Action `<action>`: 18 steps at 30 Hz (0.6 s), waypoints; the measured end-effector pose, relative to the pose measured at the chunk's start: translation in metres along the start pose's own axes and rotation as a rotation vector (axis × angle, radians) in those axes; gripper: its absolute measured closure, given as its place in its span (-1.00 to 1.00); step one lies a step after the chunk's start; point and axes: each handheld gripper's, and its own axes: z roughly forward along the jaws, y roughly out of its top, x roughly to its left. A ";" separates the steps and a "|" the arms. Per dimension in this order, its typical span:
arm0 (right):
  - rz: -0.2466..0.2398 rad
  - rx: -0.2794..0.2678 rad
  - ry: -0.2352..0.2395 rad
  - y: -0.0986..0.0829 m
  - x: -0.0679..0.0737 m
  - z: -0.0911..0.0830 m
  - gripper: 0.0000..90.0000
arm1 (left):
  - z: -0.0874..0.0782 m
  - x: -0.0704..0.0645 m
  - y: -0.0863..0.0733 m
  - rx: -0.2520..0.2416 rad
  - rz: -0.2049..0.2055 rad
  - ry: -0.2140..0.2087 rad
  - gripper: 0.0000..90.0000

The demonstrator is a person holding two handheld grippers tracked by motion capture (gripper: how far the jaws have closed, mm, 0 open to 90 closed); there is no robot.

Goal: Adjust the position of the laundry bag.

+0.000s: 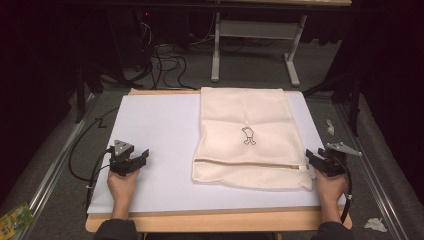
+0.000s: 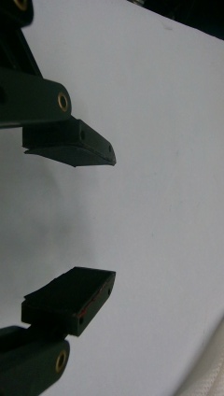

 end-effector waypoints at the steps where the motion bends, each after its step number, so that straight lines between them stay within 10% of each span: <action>1: 0.000 0.000 0.000 0.000 0.000 0.000 0.06 | 0.000 0.000 0.000 0.004 -0.001 -0.001 -0.15; 18: 0.033 0.002 -0.004 0.001 -0.004 0.000 -0.01 | -0.001 0.001 0.000 -0.004 -0.002 -0.006 -0.14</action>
